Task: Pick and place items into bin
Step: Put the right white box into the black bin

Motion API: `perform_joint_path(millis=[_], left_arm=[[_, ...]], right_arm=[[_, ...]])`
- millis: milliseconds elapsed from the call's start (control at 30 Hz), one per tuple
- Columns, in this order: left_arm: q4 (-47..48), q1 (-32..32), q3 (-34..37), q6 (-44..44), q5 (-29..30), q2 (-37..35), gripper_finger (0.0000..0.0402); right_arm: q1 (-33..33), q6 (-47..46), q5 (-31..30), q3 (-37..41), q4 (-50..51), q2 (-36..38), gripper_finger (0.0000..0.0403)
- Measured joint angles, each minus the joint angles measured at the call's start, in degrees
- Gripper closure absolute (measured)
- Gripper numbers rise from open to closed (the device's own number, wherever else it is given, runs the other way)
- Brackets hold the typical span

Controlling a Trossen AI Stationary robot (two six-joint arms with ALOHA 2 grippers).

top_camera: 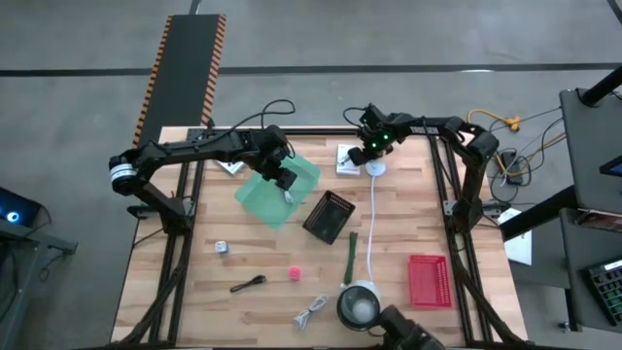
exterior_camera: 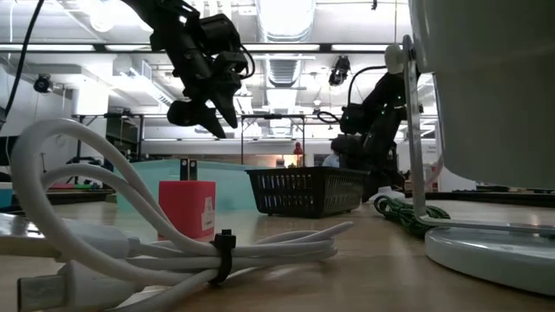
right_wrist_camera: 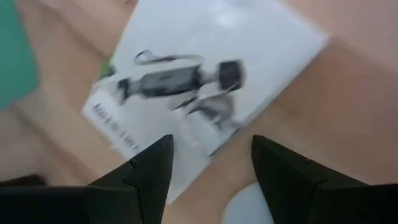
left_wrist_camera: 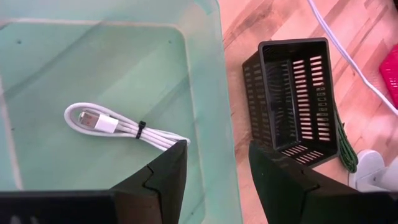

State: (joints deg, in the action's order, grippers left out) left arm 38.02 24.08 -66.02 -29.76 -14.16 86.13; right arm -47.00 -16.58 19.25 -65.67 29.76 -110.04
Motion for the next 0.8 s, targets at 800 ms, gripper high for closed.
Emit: perform_joint_path(millis=[800], left_arm=[[0.0,0.0,0.0,0.0,-0.2,0.0,0.0246]], right_arm=[[-0.8,2.7,-1.0,0.2,-1.9,0.0,0.0260]])
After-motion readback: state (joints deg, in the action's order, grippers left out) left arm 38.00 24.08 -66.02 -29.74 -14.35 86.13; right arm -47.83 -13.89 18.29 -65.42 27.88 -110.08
